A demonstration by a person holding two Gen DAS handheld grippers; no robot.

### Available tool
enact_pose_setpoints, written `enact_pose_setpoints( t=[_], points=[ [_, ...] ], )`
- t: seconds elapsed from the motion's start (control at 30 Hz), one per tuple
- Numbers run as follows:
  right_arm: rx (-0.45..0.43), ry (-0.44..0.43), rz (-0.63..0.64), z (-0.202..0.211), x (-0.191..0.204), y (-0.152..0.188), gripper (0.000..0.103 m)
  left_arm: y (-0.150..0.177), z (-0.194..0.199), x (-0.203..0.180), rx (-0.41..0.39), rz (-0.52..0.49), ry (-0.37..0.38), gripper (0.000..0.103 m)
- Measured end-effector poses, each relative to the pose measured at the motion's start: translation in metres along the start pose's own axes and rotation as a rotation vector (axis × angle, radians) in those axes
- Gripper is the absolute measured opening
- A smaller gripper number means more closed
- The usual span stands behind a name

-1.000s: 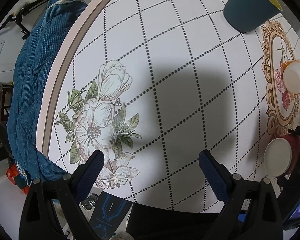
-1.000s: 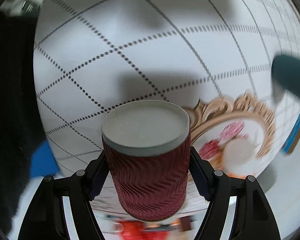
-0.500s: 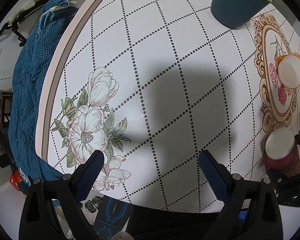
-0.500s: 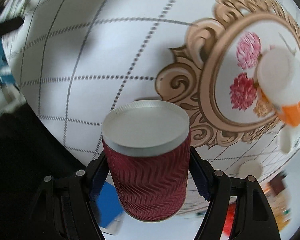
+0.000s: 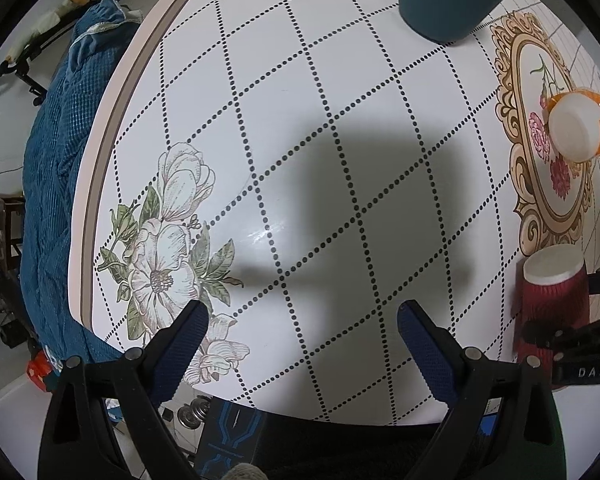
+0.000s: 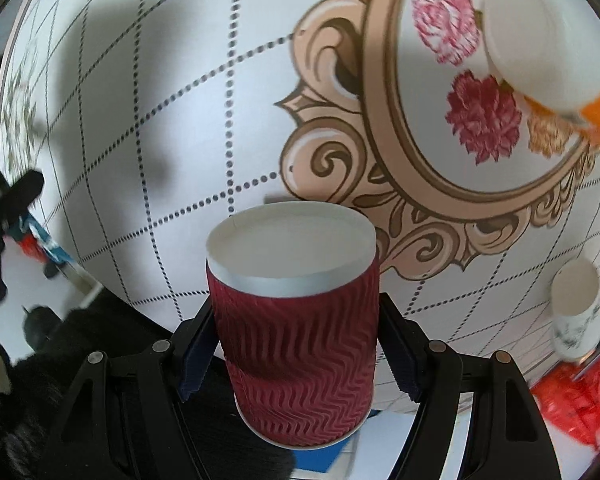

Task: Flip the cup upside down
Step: 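Lower the inverted red cup with the right tool onto the table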

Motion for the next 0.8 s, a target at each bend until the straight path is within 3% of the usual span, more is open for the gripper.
enact_pose_setpoints(
  t=[0.2,0.27,0.63,0.8],
  points=[
    [0.001,-0.074,-0.070,0.009,-0.033,-0.010,0.077,0.000,0.000,-0.007,0.002,-0.013,-0.006,0.097],
    [0.012,-0.086,-0.078,0.011,-0.024,-0.006,0.077,0.000,0.001,-0.009,0.002,-0.017,-0.006,0.097],
    [-0.052,0.004,-0.030,0.035,-0.054,-0.007,0.081,-0.004,0.007,-0.027,-0.007,-0.057,0.001,0.097],
    [-0.082,0.020,-0.029,0.047,-0.051,-0.007,0.073,-0.003,0.011,-0.034,-0.014,-0.071,-0.004,0.097]
  ],
)
Point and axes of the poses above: each gripper's, at about its wrist camera, not at the fingertips, and z roughly against the way its jaws point, x to its left, y to its underside, the point moved 7 cm from there along -z, roughly the way its jaws point, and after that the axes turned 4 degrees about x, right-handed, at the moved point
